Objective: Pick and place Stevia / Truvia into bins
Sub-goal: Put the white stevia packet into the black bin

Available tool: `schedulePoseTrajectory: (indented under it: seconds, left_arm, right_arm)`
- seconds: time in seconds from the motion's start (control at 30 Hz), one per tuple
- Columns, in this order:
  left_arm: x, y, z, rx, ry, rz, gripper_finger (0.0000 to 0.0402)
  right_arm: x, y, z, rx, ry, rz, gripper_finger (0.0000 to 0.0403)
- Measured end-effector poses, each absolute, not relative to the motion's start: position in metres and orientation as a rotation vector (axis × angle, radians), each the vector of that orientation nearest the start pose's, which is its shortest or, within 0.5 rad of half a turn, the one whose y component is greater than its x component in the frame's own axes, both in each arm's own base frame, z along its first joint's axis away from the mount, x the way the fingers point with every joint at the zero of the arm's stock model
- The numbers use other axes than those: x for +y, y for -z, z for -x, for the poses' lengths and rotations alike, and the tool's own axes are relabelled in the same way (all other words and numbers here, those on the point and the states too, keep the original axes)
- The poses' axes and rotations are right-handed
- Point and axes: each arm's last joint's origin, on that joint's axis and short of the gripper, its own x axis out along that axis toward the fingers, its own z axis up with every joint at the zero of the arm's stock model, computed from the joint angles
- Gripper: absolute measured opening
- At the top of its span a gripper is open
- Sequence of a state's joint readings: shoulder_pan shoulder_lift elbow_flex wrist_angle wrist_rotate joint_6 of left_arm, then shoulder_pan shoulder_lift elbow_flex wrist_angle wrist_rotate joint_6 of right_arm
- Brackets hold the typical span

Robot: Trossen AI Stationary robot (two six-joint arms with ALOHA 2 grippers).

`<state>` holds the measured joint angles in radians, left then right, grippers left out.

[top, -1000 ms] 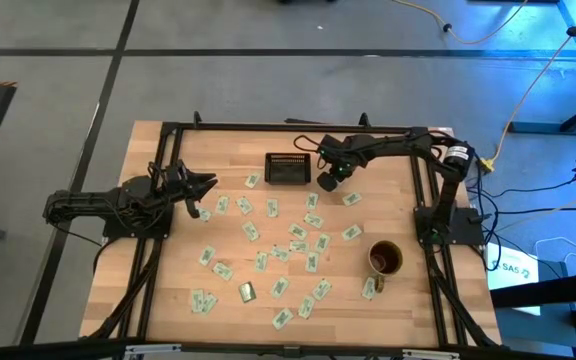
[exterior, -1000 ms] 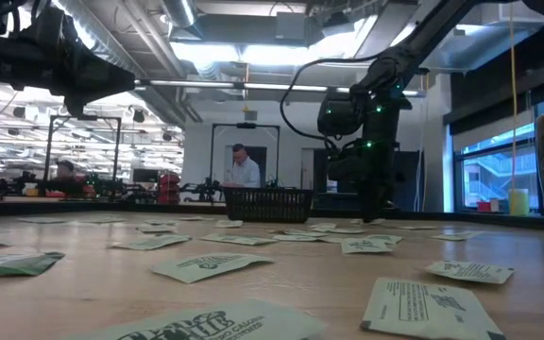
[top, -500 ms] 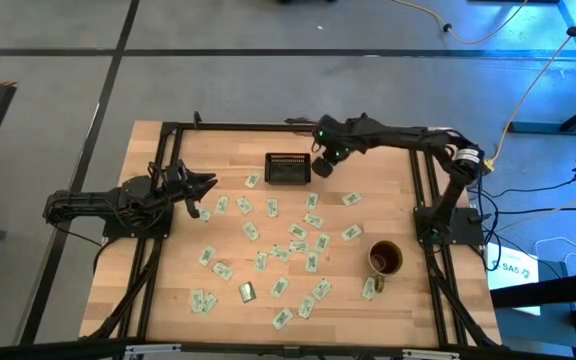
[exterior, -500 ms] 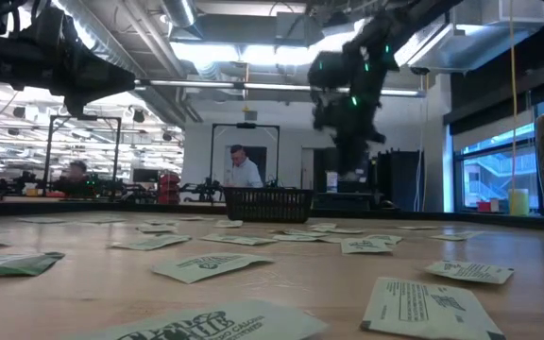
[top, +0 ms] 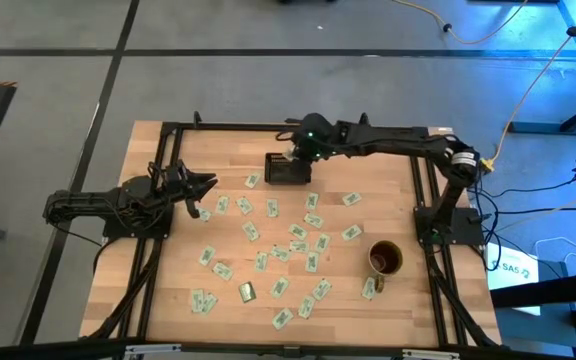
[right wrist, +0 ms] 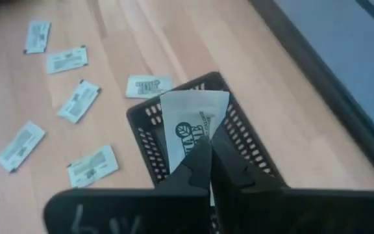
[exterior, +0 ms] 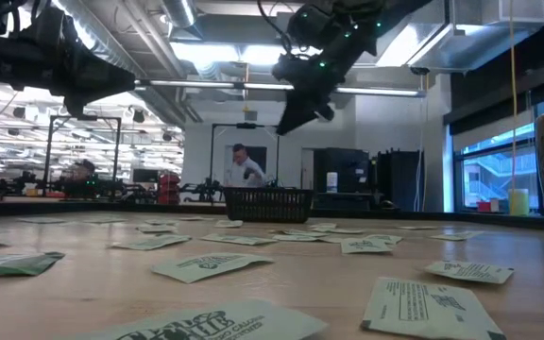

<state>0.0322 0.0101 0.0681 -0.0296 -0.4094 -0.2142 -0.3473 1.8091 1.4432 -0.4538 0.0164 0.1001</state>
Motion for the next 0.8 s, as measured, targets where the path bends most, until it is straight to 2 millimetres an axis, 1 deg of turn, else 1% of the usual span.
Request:
schedulePoseTrajectory:
  seconds: [0.2,0.37,0.57,0.8]
  left_arm:
    - [0.014,-0.182,-0.092,-0.064,-0.438,0.214,0.0090]
    - [0.014,-0.181,-0.092,-0.049,-0.439,0.211,0.0090]
    - [0.015,-0.181,-0.093,-0.047,-0.440,0.211,0.0090]
    - [0.015,-0.180,-0.093,-0.041,-0.441,0.209,0.0090]
  right_arm:
    - [-0.139,-0.235,-0.381,0.859,0.383,-0.240,0.0002]
    - [-0.141,-0.209,-0.388,0.930,0.381,-0.251,0.0002]
    - [-0.143,-0.189,-0.393,0.979,0.380,-0.258,0.0002]
    - [-0.143,-0.188,-0.394,0.980,0.378,-0.252,0.0009]
